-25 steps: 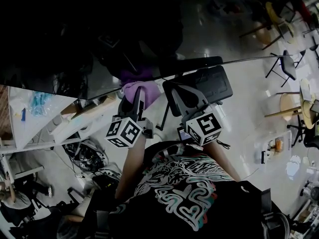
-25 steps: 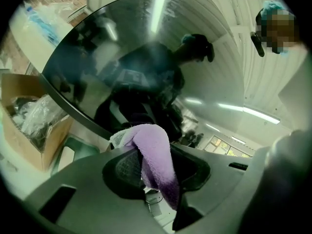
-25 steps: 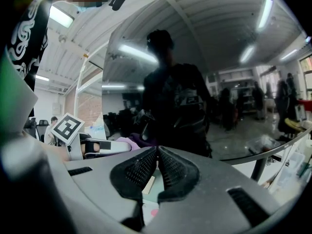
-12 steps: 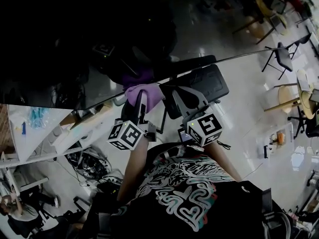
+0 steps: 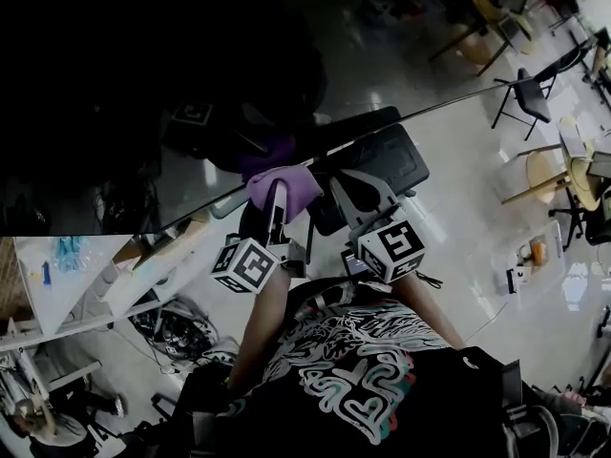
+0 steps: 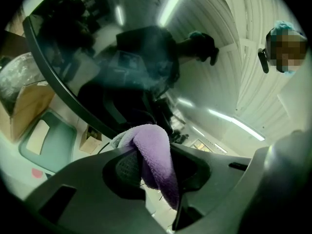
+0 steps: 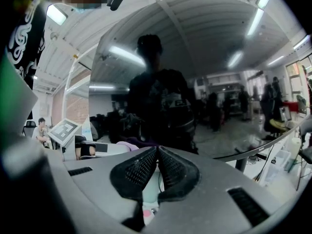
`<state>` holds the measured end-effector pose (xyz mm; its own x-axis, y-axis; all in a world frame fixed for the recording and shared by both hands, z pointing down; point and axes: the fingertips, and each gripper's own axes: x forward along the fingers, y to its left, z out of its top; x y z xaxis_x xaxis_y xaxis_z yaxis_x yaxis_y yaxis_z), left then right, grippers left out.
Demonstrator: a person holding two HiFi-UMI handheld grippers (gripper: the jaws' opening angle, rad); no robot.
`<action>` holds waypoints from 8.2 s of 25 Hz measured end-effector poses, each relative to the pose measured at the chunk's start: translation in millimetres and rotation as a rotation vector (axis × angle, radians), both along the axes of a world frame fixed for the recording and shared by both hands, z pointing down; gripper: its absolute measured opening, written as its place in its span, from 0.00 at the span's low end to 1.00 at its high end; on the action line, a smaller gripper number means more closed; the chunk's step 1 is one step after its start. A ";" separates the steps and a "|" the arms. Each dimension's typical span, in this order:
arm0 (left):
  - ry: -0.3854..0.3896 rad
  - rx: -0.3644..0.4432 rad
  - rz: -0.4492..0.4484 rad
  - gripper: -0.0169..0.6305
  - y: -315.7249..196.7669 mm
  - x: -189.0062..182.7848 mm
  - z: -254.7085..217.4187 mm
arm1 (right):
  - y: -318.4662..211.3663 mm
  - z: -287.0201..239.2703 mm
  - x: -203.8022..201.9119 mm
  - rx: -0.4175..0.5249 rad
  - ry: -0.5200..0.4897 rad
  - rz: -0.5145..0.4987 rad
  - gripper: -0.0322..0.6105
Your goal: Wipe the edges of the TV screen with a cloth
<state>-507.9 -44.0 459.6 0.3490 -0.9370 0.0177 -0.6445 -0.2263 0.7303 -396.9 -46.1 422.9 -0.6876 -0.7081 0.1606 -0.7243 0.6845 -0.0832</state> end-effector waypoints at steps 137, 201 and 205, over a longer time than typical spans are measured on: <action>0.296 -0.199 0.394 0.24 -138.0 301.8 -4.0 | -92.7 -3.7 298.4 -0.033 -0.023 0.548 0.10; 0.598 -0.247 0.487 0.24 -220.0 487.2 -28.9 | -165.1 -27.2 466.6 0.001 0.016 0.712 0.10; 0.590 -0.258 0.486 0.24 -224.8 488.2 -28.9 | -166.4 -35.0 475.6 0.016 0.023 0.768 0.10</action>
<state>-19.8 -268.8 430.7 0.7358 -0.6695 -0.1019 -0.0089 -0.1601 0.9871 78.7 -212.5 388.0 0.0019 -0.9879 0.1549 -0.9983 -0.0107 -0.0565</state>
